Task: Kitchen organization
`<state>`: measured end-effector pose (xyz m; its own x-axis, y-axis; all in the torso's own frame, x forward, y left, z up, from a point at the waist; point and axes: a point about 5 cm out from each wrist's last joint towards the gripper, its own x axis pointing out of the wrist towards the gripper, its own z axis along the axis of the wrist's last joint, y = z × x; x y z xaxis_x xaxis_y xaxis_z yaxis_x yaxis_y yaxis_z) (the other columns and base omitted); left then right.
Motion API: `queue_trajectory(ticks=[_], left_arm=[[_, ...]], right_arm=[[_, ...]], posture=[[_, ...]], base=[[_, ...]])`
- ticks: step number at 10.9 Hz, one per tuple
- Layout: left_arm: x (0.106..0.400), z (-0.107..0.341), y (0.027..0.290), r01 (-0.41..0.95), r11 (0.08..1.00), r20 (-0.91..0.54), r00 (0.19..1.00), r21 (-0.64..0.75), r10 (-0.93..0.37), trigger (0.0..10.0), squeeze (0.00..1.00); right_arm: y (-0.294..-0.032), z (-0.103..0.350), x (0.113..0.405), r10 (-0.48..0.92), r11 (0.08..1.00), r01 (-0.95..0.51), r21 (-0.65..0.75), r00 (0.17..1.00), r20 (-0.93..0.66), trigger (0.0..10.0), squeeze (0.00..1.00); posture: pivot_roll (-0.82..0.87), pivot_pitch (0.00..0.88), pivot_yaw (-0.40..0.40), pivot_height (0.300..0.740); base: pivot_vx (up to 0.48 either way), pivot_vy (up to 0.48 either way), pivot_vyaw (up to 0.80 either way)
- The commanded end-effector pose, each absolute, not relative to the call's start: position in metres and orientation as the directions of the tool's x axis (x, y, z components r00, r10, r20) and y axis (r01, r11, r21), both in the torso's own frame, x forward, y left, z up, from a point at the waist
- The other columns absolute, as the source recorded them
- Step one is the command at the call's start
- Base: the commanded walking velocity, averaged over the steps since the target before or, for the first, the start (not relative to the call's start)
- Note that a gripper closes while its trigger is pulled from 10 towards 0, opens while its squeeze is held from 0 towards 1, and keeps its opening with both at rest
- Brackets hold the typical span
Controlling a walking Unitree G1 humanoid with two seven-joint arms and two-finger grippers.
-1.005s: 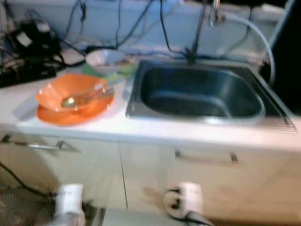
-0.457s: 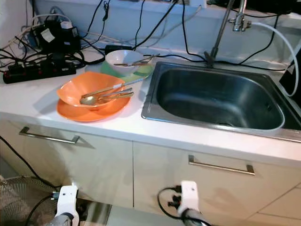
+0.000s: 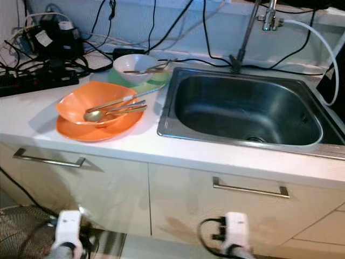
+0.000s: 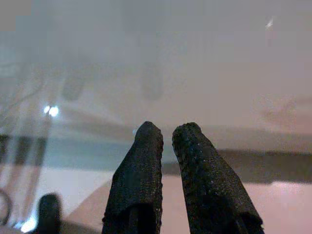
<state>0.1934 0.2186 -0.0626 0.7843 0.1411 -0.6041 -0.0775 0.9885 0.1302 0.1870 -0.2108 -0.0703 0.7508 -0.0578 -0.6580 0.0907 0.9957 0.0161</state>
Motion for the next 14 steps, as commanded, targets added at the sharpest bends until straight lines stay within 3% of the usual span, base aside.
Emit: queue_trajectory(ticks=[1,3,4,7,11,14], left_arm=[[0.197,-0.056,0.222,-0.058,0.983,-0.545,0.826,0.177,0.147,10.0,0.0],[0.208,-0.032,0.234,-0.073,0.967,-0.37,0.915,0.245,0.163,10.0,0.0],[0.216,-0.011,0.241,-0.128,0.958,-0.233,0.954,0.255,0.189,10.0,0.0],[0.21,0.021,0.232,-0.154,0.951,-0.062,0.982,0.269,0.176,10.0,0.0],[0.193,0.074,0.221,-0.202,0.933,0.113,0.978,0.299,0.176,10.0,0.0],[0.21,0.119,0.209,-0.212,0.922,0.249,0.959,0.324,0.133,10.0,0.0]], right_arm=[[-0.225,-0.061,0.193,-0.118,0.991,0.129,-0.025,0.796,-0.593,10.0,0.0],[-0.251,-0.038,0.207,-0.201,0.979,0.166,-0.118,0.875,-0.44,10.0,0.0],[-0.251,-0.017,0.219,-0.176,0.984,0.155,-0.094,0.94,-0.292,10.0,0.0],[-0.238,0.006,0.217,-0.144,0.986,0.133,-0.102,0.983,-0.112,10.0,0.0],[-0.246,0.063,0.201,-0.21,0.968,0.221,-0.121,0.973,0.098,10.0,0.0],[-0.233,0.123,0.223,-0.178,0.968,0.217,-0.122,0.946,0.27,10.0,0.0]], posture=[[0.17,0.0,-0.016,0.74],[0.17,0.02,-0.009,0.74],[0.17,0.035,-0.006,0.74],[0.17,0.061,-0.006,0.74],[0.16,0.08,-0.016,0.74],[0.16,0.077,-0.021,0.74]], base=[[0.0,0.0,0.0],[0.0,0.0,0.0],[0.0,0.0,0.0],[0.0,0.0,0.0],[0.0,0.0,0.0],[0.0,0.0,0.0]])
